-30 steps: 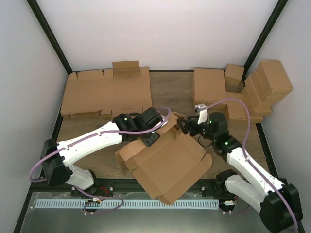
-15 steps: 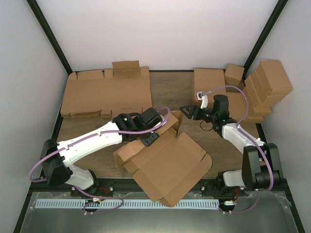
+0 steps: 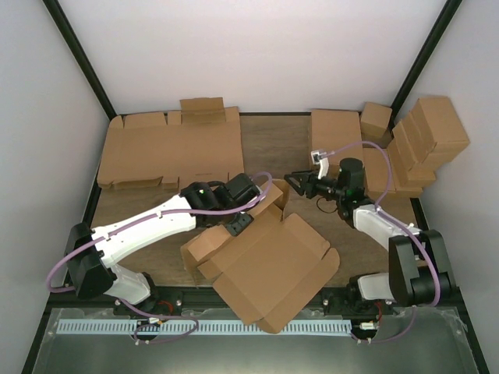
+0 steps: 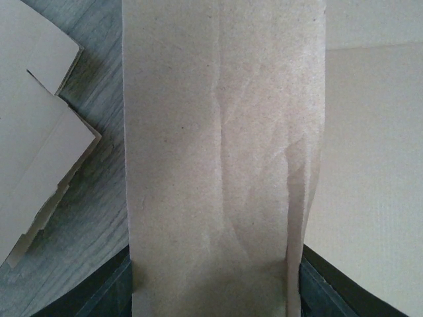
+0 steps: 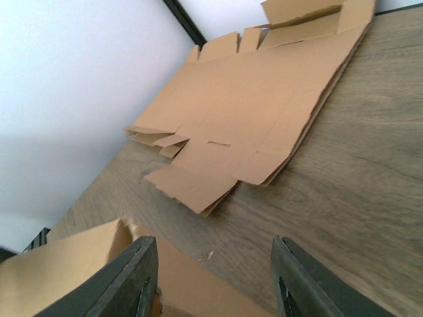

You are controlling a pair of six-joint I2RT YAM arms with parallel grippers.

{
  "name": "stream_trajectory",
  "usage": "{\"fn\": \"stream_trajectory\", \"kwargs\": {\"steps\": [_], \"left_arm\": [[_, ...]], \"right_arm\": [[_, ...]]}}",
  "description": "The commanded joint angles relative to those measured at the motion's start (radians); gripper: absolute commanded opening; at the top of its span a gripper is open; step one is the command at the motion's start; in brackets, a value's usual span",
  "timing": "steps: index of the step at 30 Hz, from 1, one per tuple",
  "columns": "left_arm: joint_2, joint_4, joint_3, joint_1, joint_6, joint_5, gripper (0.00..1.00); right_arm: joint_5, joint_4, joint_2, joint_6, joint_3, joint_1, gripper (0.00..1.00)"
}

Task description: Fold the paper box

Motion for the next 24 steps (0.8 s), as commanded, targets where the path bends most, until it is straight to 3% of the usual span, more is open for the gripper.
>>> {"fn": "stream_trajectory", "kwargs": {"steps": [1, 19, 24], "left_arm": [[0.008, 0.081, 0.016, -0.009, 0.038, 0.058, 0.55], [0.003, 0.091, 0.029, -0.009, 0.024, 0.093, 0.55], [0.002, 0.09, 0.027, -0.006, 0.013, 0.102, 0.55]], "right_arm": [[-0.066, -0.075, -0.004, -0.06, -0.092, 0.07, 0.49], [-0.015, 0.107, -0.045, -0.032, -0.22, 0.089, 0.45], [-0.014, 0.15, -0.113, 0.015, -0.275, 0.09, 0.67]]}}
